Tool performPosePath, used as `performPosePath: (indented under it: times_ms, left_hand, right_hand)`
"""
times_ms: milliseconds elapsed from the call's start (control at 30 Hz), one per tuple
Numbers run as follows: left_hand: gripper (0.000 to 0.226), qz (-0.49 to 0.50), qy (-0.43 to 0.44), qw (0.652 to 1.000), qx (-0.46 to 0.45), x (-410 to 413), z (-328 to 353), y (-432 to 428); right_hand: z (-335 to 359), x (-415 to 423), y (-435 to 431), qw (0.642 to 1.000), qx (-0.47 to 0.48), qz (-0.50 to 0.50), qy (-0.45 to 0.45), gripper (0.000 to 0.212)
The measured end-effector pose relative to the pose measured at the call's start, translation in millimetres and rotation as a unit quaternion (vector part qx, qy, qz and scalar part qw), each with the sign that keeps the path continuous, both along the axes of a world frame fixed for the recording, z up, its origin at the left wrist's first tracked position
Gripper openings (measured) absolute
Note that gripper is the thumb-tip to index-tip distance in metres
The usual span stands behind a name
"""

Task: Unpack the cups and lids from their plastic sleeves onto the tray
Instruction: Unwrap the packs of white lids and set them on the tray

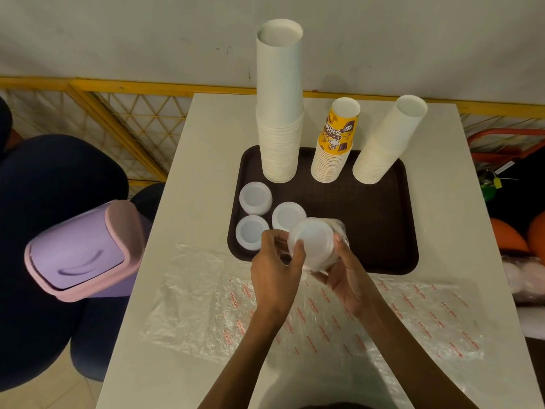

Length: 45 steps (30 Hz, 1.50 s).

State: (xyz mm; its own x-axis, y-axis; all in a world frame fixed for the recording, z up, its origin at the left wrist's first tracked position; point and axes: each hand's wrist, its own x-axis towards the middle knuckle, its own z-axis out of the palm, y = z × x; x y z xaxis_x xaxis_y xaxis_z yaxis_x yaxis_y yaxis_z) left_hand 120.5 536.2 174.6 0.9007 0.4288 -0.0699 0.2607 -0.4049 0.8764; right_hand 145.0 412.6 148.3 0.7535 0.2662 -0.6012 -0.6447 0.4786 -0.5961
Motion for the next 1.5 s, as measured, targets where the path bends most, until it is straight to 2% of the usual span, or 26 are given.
performPosePath:
  times_ms: [33,133,167,300,400,500,633,933,1067,1233,1500]
  left_hand:
    - [0.029,0.003,0.001,1.0,-0.005,0.6,-0.1,1.0]
    - [0.023,0.019,0.014,0.999,-0.043,2.9,-0.9,3.4]
    - [0.021,0.026,0.017,0.998,-0.057,4.1,-0.4,4.1]
    - [0.016,0.064,0.026,0.99,-0.122,11.7,-1.2,14.0]
    - [0.017,0.13,0.029,0.978,-0.159,22.6,-6.4,36.9]
    - [0.023,0.189,0.036,0.972,-0.134,32.9,-20.1,67.7]
    - [0.036,0.215,0.099,0.967,-0.092,37.2,-51.5,94.0]
    - [0.024,0.141,0.162,0.976,-0.016,52.9,-68.4,83.9]
    - [0.026,0.126,0.204,0.97,0.043,57.4,-70.8,83.3]
    - [0.028,0.117,0.219,0.965,0.082,57.6,-71.9,83.8]
    - [0.034,0.103,0.206,0.969,0.09,56.2,-69.4,85.8]
  right_hand:
    - [-0.3,0.2,-0.2,1.0,-0.001,-0.002,0.004,0.085]
    - [-0.1,0.9,0.5,0.999,-0.022,-0.015,0.018,0.038]
    - [-1.1,1.7,0.8,0.999,-0.036,-0.016,0.021,0.035]
    - [-2.7,6.0,1.8,0.997,-0.063,-0.02,0.041,0.053]
    - [-5.1,9.6,0.9,0.994,-0.075,-0.04,0.066,0.048]
    - [-7.4,12.2,0.7,0.992,-0.085,-0.054,0.074,0.047]
    - [-8.8,15.6,1.8,0.99,-0.089,-0.068,0.09,0.047]
    - [-13.1,21.5,2.3,0.987,-0.109,-0.076,0.092,0.051]
    - [-13.5,22.6,3.0,0.988,-0.11,-0.07,0.089,0.051]
    - [-13.3,22.7,5.8,0.988,-0.112,-0.064,0.087,0.047]
    - [-10.8,21.8,7.8,0.988,-0.108,-0.069,0.088,0.044]
